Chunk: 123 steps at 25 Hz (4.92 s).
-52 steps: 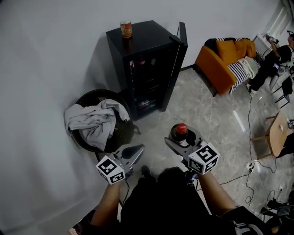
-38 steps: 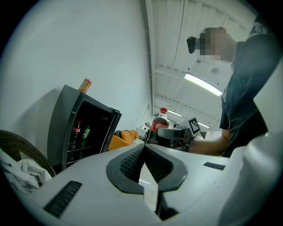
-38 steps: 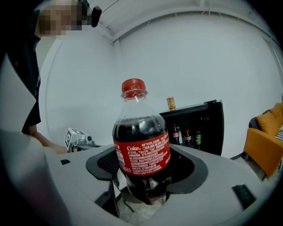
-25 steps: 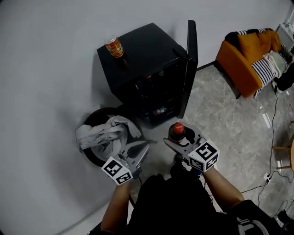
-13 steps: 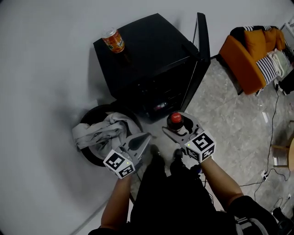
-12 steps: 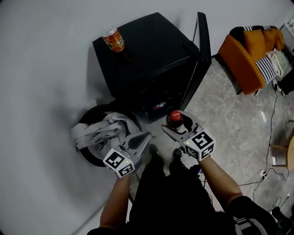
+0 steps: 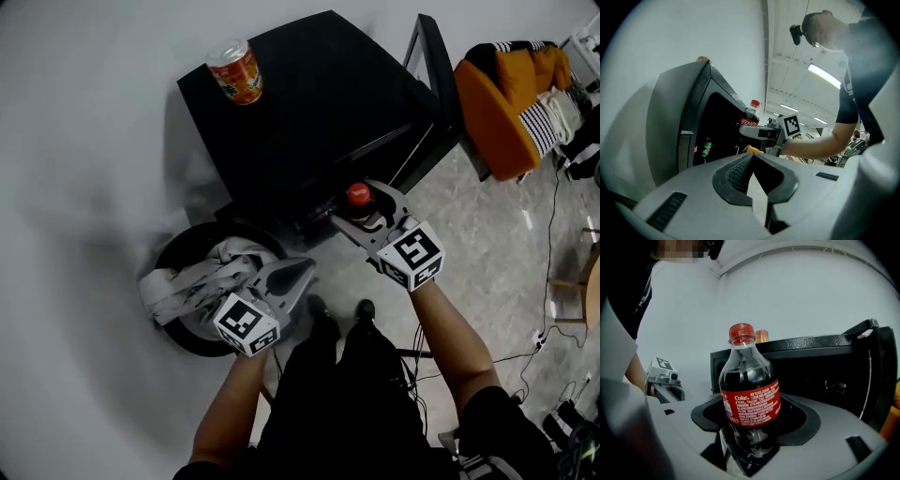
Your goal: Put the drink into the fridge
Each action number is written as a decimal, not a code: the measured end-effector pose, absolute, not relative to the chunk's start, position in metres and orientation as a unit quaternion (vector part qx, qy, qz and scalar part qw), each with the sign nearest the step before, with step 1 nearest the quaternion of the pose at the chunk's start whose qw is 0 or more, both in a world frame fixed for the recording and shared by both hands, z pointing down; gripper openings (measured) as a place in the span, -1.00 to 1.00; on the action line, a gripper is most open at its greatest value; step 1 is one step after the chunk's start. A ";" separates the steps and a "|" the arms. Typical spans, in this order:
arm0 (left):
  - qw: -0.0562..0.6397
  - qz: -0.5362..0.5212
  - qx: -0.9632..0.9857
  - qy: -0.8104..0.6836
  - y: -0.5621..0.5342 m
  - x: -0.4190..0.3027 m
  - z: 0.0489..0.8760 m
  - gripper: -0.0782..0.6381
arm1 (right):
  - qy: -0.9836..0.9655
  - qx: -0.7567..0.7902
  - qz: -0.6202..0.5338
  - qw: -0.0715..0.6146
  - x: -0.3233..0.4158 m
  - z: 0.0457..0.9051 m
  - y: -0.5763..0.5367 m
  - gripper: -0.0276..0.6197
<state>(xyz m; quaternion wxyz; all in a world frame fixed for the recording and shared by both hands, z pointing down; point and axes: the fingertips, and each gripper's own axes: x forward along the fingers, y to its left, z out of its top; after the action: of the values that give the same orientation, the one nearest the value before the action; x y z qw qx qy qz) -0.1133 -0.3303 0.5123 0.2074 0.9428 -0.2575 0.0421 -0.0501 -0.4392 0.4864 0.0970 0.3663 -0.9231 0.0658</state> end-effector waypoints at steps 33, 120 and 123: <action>0.203 0.042 0.932 -0.299 -0.365 -0.074 0.673 -0.75 | -0.931 0.357 0.050 0.060 -0.095 0.704 -0.565 0.07; 0.274 -0.102 0.914 -0.281 0.229 -0.091 0.451 -0.76 | -0.973 0.156 0.154 0.068 0.012 0.387 0.229 -0.83; 0.264 -0.099 0.925 -0.256 0.245 -0.068 0.436 -0.76 | -0.982 0.116 0.139 0.052 0.011 0.373 0.244 -0.83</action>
<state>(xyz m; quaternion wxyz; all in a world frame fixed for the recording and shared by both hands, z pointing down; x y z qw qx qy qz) -0.0680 0.2448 0.4362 0.2638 0.9247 -0.2558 -0.0994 0.0110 0.2445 0.3729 0.0523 0.1163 -0.9821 0.1386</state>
